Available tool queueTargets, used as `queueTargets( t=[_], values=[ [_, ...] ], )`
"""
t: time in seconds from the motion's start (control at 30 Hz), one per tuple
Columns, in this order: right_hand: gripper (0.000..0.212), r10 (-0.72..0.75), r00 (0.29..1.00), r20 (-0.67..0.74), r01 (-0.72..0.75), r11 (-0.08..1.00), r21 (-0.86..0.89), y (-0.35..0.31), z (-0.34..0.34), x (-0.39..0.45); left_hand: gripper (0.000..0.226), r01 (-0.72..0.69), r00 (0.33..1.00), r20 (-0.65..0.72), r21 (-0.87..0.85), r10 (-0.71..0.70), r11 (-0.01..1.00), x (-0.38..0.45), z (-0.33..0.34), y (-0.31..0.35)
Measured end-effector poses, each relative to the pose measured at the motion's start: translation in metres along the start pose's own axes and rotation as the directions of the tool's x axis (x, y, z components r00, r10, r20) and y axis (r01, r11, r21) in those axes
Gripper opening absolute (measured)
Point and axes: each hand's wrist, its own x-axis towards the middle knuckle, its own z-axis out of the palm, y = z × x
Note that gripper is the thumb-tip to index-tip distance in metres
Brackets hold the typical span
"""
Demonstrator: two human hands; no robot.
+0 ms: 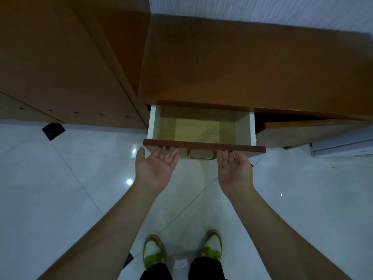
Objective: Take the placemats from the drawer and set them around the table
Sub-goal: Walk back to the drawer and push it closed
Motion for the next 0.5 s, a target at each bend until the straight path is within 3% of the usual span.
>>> queueTargets(
  t=[0.2, 0.33, 0.5],
  values=[
    [0.032, 0.0, 0.994, 0.108, -0.002, 1.0, 0.019, -0.016, 0.027, 0.031, 0.065, -0.015, 0.998, 0.057, 0.112, 0.009, 0.994, 0.027, 0.035, 0.016],
    [0.054, -0.027, 0.996, 0.08, 0.02, 0.995, 0.093, -0.026, 0.049, 0.048, 0.067, -0.038, 0.996, 0.089, 0.176, 0.022, 0.984, 0.041, 0.056, 0.027],
    [0.064, 0.005, 0.996, 0.084, -0.02, 0.985, 0.172, -0.038, 0.062, 0.07, 0.066, -0.032, 0.994, 0.104, 0.174, 0.014, 0.984, 0.061, 0.076, 0.037]
  ],
)
